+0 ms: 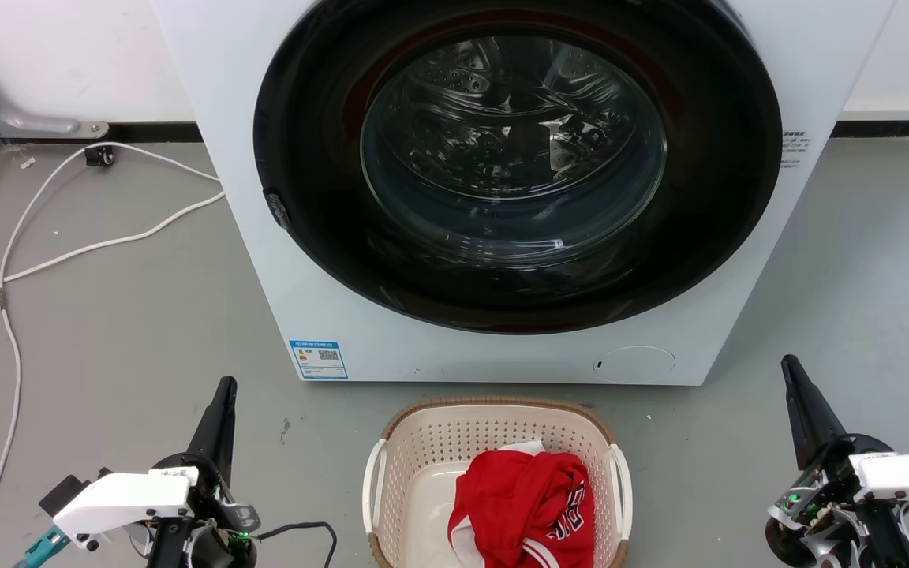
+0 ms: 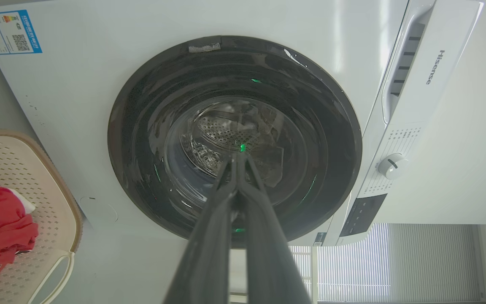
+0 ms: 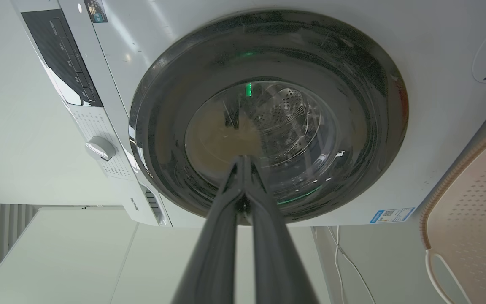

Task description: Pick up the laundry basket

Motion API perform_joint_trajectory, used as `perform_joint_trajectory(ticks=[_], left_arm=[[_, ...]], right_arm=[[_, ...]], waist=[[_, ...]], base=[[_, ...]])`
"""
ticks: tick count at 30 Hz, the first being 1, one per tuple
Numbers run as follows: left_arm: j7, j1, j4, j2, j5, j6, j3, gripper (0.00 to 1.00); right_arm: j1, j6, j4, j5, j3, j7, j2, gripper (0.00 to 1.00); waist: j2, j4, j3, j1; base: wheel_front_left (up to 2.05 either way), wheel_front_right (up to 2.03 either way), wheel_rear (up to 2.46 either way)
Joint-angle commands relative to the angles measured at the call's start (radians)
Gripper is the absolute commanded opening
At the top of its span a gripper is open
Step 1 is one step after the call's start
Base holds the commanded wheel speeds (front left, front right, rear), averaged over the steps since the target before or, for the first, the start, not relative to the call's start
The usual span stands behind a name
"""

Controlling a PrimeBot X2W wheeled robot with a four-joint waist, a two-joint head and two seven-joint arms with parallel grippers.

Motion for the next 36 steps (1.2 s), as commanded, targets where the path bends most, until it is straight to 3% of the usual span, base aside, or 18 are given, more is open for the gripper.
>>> perform_joint_trajectory(ticks=[1,3,4,24,36], left_arm=[[0.002,-0.010,0.001,-0.001,0.006,-0.003,0.004,0.00],[0.002,-0.010,0.001,-0.001,0.007,-0.003,0.004,0.00],[0.000,0.000,0.000,-0.001,0.000,0.000,0.000,1.00],[-0.074,0.057,-0.025,-0.007,0.085,0.001,-0.018,1.00],[-0.125,0.060,-0.099,-0.006,0.271,0.059,0.033,1.00]], right_arm=[[-0.011,0.000,0.001,0.004,0.000,0.001,-0.003,0.00],[-0.011,0.000,0.001,0.004,0.000,0.001,-0.003,0.00],[0.000,0.000,0.000,0.000,0.000,0.000,0.000,1.00],[0.055,0.000,-0.013,-0.051,0.008,-0.075,0.001,1.00],[0.039,0.000,-0.090,-0.318,-0.048,-0.127,0.001,1.00]], waist=[[0.0000,0.000,0.000,0.0000],[0.0000,0.000,0.000,0.0000],[0.0000,0.000,0.000,0.0000],[0.0000,0.001,0.001,0.0000],[0.0000,0.001,0.005,0.0000]], base=[[0.00,0.00,0.00],[0.00,0.00,0.00],[0.00,0.00,0.00],[0.00,0.00,0.00],[0.00,0.00,0.00]])
